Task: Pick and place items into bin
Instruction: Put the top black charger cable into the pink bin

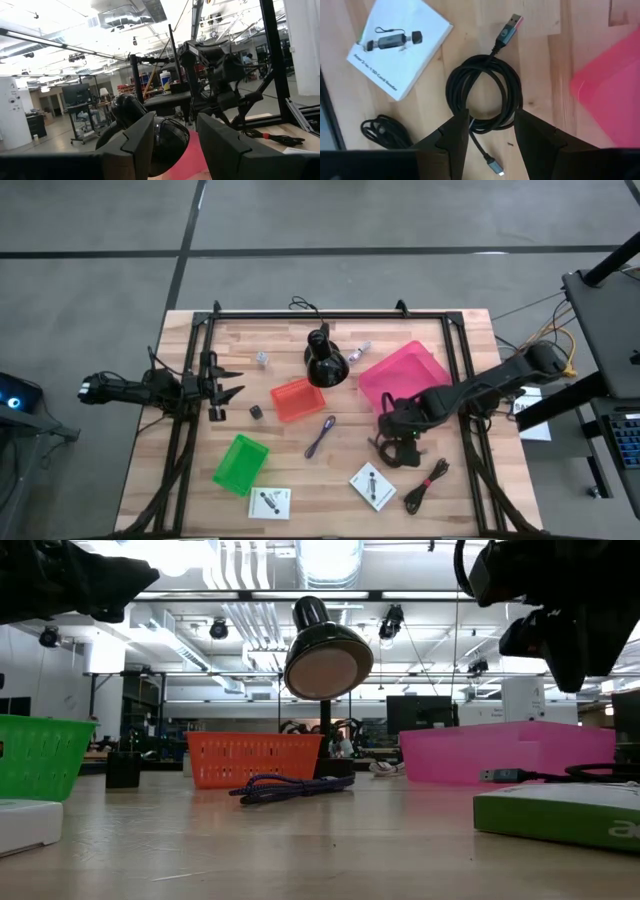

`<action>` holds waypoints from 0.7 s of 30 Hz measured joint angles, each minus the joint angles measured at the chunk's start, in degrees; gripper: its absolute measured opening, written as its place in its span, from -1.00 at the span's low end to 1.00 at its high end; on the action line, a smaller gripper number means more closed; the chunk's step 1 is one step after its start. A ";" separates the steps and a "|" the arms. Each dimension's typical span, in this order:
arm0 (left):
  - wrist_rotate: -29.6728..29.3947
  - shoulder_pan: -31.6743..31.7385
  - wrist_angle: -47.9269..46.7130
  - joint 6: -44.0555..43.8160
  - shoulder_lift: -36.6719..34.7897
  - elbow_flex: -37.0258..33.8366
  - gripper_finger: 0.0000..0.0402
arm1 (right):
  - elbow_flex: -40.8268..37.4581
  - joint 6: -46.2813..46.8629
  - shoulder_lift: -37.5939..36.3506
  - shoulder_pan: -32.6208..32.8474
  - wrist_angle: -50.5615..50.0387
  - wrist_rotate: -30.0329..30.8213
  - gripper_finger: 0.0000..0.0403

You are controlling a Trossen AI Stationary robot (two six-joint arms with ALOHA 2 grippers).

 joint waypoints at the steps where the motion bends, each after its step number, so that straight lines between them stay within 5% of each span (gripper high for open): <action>1: 0.00 0.02 0.00 0.00 0.00 0.00 -0.32 | 0.00 0.00 0.47 0.00 -0.02 0.00 -0.26; 21: 0.00 0.02 0.02 0.00 0.02 0.00 -0.32 | -0.04 0.00 10.77 0.11 0.11 0.04 -0.20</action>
